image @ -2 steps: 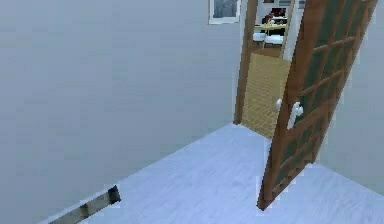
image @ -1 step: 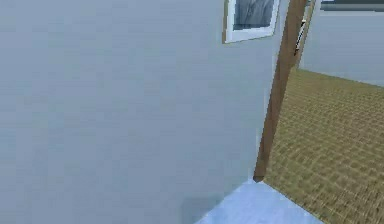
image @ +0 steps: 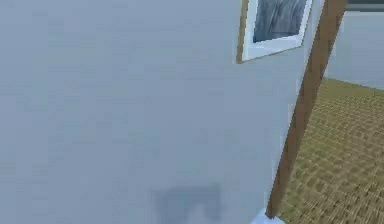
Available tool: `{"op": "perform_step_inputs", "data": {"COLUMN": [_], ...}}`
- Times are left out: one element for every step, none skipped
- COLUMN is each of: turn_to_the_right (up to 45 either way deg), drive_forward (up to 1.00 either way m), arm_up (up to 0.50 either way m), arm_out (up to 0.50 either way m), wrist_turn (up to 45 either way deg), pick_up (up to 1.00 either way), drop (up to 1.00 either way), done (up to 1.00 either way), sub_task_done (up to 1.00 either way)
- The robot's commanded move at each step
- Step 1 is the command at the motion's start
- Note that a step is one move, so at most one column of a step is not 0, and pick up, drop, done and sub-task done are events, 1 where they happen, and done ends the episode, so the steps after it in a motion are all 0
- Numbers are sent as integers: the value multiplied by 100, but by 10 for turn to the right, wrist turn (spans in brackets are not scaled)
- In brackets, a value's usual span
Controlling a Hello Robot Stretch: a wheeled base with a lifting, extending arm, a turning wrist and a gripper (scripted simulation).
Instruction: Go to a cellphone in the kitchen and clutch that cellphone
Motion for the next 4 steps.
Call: {"op": "perform_step_inputs", "data": {"turn_to_the_right": [450,30,0,0], "drive_forward": [0,0,100,20], "arm_up": [0,0,0,0], "arm_out": [0,0,0,0], "wrist_turn": [0,0,0,0], "pick_up": [0,0,0,0], "drop": [0,0,0,0], "done": [0,0,0,0], "sub_task_done": [0,0,0,0]}}
